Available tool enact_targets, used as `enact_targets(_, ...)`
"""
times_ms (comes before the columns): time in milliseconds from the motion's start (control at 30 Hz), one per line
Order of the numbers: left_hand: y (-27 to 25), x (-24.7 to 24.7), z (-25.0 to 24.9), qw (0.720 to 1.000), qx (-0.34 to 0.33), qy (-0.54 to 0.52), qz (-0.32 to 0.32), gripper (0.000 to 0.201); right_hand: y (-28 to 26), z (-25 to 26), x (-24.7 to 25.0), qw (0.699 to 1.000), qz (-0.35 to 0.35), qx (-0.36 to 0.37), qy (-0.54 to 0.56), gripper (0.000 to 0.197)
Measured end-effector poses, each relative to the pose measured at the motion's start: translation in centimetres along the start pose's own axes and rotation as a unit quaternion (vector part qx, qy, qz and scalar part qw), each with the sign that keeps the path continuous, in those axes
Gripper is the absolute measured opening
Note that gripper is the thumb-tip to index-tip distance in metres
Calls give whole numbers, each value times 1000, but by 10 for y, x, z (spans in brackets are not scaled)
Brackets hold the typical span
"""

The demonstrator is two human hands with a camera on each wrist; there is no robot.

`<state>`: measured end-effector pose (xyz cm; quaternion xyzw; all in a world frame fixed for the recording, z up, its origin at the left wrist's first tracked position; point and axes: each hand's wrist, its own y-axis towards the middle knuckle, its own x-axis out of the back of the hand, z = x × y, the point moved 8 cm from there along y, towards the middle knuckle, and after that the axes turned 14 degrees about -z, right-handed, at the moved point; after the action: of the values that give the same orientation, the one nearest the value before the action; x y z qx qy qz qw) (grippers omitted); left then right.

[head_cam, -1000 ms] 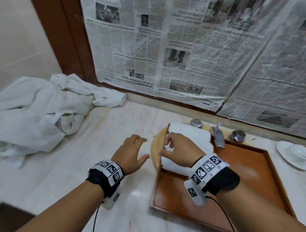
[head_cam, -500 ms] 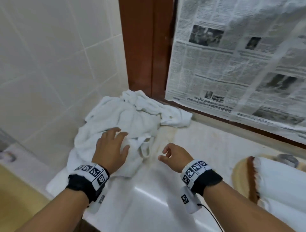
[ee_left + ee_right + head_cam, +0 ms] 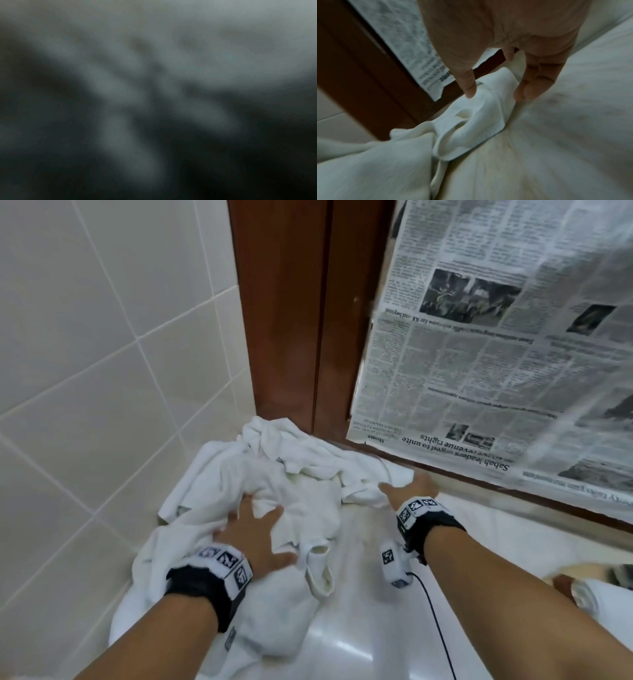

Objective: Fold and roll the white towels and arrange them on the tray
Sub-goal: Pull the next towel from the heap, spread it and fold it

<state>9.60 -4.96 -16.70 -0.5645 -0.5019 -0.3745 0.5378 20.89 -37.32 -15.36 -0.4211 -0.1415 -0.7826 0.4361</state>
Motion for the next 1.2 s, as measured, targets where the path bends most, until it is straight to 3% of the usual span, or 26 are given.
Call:
enact_targets(67, 0, -2, 2, 1000, -8, -8, 3, 102, 9, 9, -15, 998, 44, 31, -32, 71)
enact_targets(133, 5, 1, 3, 1000, -21, -15, -7, 100, 11, 17, -23, 996, 31, 68, -41, 47)
enact_targets(200, 7, 0, 4, 999, -28, -20, -10, 100, -1, 27, -23, 996, 11, 90, -24, 43)
enact_targets(300, 8, -1, 3, 999, -34, -26, -2, 104, -35, 65, 0, 981, -11, 195, -3, 41)
enact_targets(433, 0, 11, 0, 998, -50, -30, 7, 103, -94, 127, 87, 931, -98, 344, 80, 26)
enact_targets(533, -18, 29, -1, 995, -76, -65, 6, 101, -151, 148, 176, 889, -172, 394, 155, 28)
enact_targets(600, -33, 58, -8, 986, -95, -135, -37, 103, -189, 147, 234, 867, -218, 405, 189, 27)
enact_targets(667, -56, 107, -20, 958, -112, -236, -113, 108, -225, 142, 281, 852, -247, 409, 212, 27)
enact_targets(767, -117, 198, -60, 880, -214, -342, -249, 115, -275, 135, 337, 821, -280, 447, 221, 26)
enact_targets(900, -226, 297, -134, 760, -404, -387, -330, 116, -329, 131, 415, 784, -323, 491, 201, 35)
enact_targets(1000, -296, 351, -178, 669, -484, -434, -361, 97, -363, 126, 450, 774, -278, 554, 130, 39)
enact_targets(1067, -327, 370, -205, 641, -508, -438, -373, 64, -383, 113, 468, 763, -263, 584, 90, 34)
enact_targets(1100, -340, 374, -218, 639, -510, -438, -374, 50, -391, 102, 481, 758, -273, 587, 84, 33)
enact_targets(1200, -373, 378, -247, 648, -479, -431, -406, 32, -395, 62, 528, 762, -328, 546, 116, 28)
